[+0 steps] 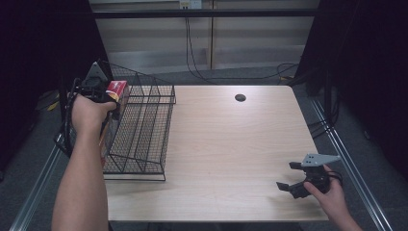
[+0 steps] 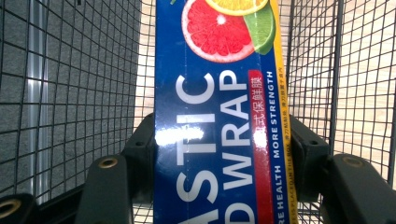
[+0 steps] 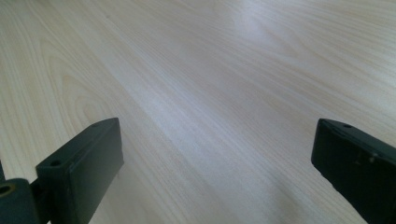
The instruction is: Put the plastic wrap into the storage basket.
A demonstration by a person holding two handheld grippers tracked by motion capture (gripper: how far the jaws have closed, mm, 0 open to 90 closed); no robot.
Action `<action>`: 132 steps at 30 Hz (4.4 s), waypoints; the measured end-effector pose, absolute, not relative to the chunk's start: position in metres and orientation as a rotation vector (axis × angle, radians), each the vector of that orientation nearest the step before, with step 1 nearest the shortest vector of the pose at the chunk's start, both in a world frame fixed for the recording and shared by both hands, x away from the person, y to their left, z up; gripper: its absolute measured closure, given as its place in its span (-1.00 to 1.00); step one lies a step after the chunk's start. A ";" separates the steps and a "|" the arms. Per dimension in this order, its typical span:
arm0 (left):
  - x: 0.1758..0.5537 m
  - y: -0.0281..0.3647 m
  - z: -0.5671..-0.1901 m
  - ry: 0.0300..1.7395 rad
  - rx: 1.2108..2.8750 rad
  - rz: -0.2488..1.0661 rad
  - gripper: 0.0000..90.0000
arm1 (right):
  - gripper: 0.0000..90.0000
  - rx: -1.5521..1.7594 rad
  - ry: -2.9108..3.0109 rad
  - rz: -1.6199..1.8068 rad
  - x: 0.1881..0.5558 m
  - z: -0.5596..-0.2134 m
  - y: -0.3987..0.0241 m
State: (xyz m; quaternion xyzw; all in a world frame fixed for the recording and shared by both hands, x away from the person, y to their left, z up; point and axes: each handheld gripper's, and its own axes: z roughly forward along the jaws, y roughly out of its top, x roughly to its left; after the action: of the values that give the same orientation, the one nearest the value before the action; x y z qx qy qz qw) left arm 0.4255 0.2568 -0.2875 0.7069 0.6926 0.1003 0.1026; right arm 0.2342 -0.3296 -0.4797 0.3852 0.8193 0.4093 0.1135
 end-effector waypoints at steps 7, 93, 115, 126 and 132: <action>0.427 0.260 -0.292 2.059 2.068 0.299 -0.09 | -0.96 1.128 2.402 1.200 0.234 -0.480 -0.330; 0.400 0.223 -0.271 1.775 2.120 0.263 -0.70 | -0.96 1.117 2.392 1.218 0.234 -0.476 -0.329; 0.397 0.178 -0.273 1.631 2.169 0.215 -0.72 | -0.96 1.106 2.398 1.214 0.234 -0.477 -0.328; 0.396 0.151 -0.281 1.543 2.191 0.190 -0.72 | -0.96 1.104 2.406 1.217 0.234 -0.477 -0.327; 0.395 0.136 -0.286 1.490 2.211 0.171 -0.72 | -0.96 1.105 2.398 1.217 0.234 -0.477 -0.328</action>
State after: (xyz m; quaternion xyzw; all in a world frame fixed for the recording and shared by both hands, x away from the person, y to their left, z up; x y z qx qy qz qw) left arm 0.3954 0.1362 -0.2863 0.8049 0.5423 0.0621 0.2328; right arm 0.2344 -0.3277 -0.4765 0.3775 0.8192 0.4156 0.1167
